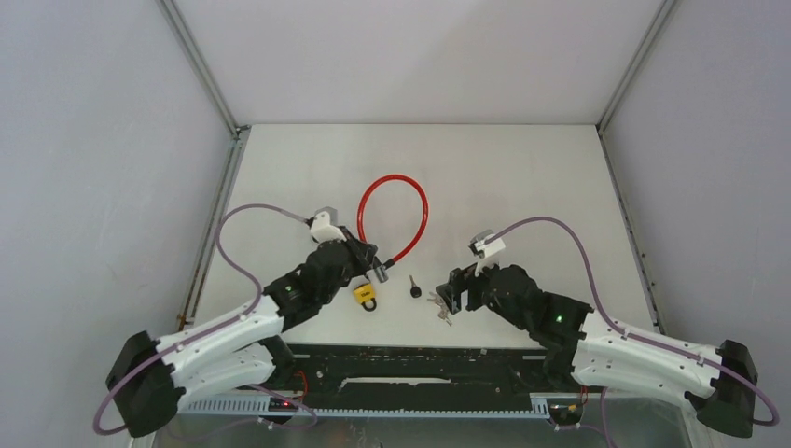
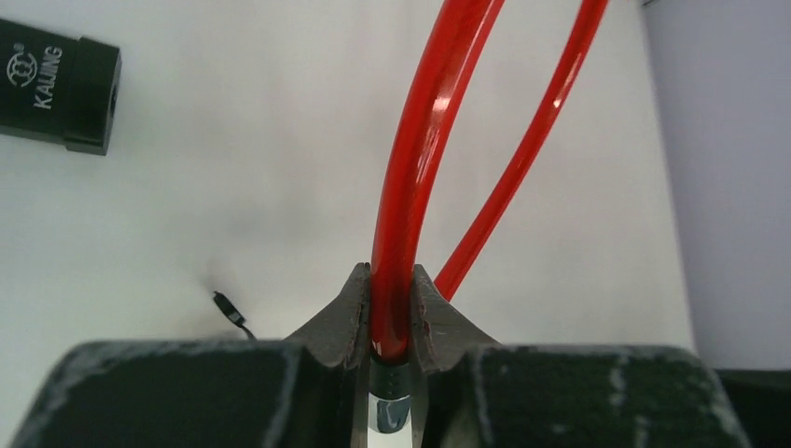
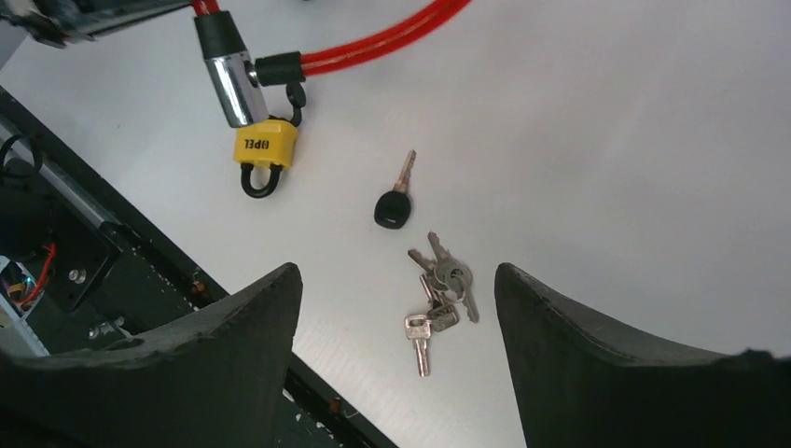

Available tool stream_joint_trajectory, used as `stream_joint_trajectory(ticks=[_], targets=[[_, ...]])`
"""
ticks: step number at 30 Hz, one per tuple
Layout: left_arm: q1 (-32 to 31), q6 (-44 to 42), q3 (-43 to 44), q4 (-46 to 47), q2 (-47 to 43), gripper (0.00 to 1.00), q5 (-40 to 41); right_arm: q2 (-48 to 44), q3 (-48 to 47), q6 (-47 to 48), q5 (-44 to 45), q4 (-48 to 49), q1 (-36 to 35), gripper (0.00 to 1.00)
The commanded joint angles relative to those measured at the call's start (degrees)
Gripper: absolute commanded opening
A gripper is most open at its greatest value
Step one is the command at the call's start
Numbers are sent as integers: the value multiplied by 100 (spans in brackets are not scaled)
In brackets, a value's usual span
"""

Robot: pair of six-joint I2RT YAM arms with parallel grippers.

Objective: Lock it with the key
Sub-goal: Place the key at the center of the board, then place the lock at the center of the board.

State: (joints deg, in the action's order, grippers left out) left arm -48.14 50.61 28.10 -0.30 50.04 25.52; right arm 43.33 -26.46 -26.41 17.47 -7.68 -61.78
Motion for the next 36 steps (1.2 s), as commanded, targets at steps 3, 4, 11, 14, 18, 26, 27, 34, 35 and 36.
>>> stream_joint_trajectory(ticks=[3, 4, 11, 14, 18, 26, 27, 34, 35, 36], targets=[[574, 162, 333, 1016, 1106, 0, -454, -189, -412, -405, 68, -950, 163, 81], [670, 159, 364, 1047, 1289, 0, -530, -229, -413, -409, 57, -987, 180, 81], [1008, -48, 836, 1074, 2498, 0, -809, -478, -421, -744, 44, -1206, 336, 99], [1167, -87, 1112, 956, 2963, 0, -1064, -396, -422, -892, -168, -1350, 596, 99], [1408, -253, 1186, 1339, 3400, 13, -1807, 186, -740, -1046, -1042, -2053, 1407, 99], [1527, -526, 1023, 1472, 3406, 55, -1944, 578, -1146, -1002, -1064, -2589, 1968, 100], [1527, -586, 1018, 1402, 3360, 59, -1880, 527, -1144, -1017, -1098, -2543, 2046, 100], [1553, -1025, 1152, 367, 2882, 99, -1335, 210, -1144, -1409, -791, -2421, 2447, 99], [1553, -1082, 1219, 133, 2807, 100, -1209, 203, -1150, -1334, -921, -2411, 2550, 99], [1553, -1130, 1303, -249, 2676, 100, -1064, 225, -1155, -1180, -1245, -2396, 2690, 99]])
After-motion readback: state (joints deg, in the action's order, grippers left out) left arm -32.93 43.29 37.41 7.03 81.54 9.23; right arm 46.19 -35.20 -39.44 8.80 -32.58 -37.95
